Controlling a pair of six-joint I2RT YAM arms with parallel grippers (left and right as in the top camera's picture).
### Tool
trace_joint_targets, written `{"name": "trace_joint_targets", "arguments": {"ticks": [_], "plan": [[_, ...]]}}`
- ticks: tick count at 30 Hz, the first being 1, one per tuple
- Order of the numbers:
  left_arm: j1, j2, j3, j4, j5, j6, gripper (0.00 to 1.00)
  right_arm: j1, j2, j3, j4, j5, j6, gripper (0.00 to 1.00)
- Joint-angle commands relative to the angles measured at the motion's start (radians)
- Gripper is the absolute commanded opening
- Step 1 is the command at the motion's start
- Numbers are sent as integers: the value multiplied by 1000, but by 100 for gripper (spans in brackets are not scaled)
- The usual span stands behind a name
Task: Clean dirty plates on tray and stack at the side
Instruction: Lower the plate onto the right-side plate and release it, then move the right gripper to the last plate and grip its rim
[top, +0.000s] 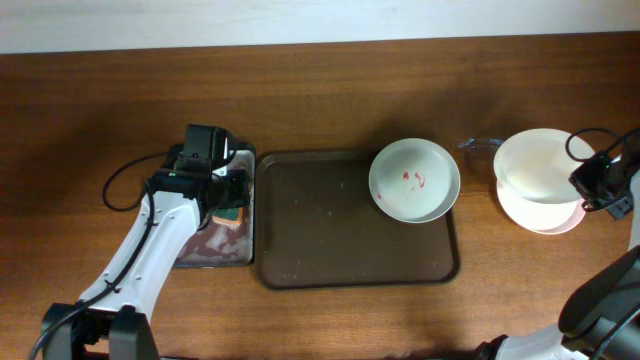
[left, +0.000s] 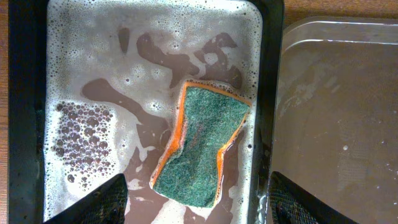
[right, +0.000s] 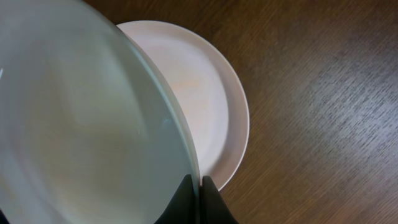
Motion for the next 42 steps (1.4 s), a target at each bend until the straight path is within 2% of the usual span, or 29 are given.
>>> {"name": "trace_joint_targets", "arguments": {"ticks": [1,6,9,14,16,17,19,20,21,22,23,28,31,33,34,35,36,40,41,42], "plan": [[6,-21,18,-1,5,-10,70,-30,5,11,-2,-11,12,4],[6,-21,18,-1,5,-10,70,-34,18,7,-11,-11,12,6],[6,-21,18,-1,5,-10,70,-34,34,6,-17,-11,12,25],[6,-21,18,-1,5,-10,70,-31,36,6,-23,-43,11,39],[6,-21,18,0,5,-10,70,-29,36,6,-30,-134,-2,46],[6,-21,18,-1,5,-10,70,-19,36,6,-30,-239,-66,47],[6,-20,17,1,4,-7,46,14,36,6,-47,-370,-145,47],[5,-19,14,12,3,20,49,37,36,6,-59,-393,-167,47],[1,-16,11,32,2,55,62,80,36,6,-80,-397,-192,47],[0,-6,11,53,2,84,67,132,36,6,-98,-396,-221,47],[0,15,11,71,1,114,67,181,36,6,-109,-396,-237,47],[0,141,10,76,3,114,68,330,36,6,-127,-323,-236,47],[0,216,10,126,2,114,64,388,36,6,-127,-306,-236,47],[2,250,10,163,-7,114,54,408,36,6,-127,-306,-237,47],[2,268,10,180,-14,113,43,414,36,6,-127,-306,-237,47],[3,279,10,190,-14,109,15,415,36,6,-127,-306,-237,47],[10,280,10,197,-17,105,0,415,36,6,-128,-306,-237,47],[68,244,18,201,-11,88,0,415,36,6,-129,-306,-237,46],[69,239,18,192,-5,88,16,415,36,6,-128,-306,-237,46],[68,235,18,174,-2,88,51,415,36,6,-129,-306,-236,46]]}}
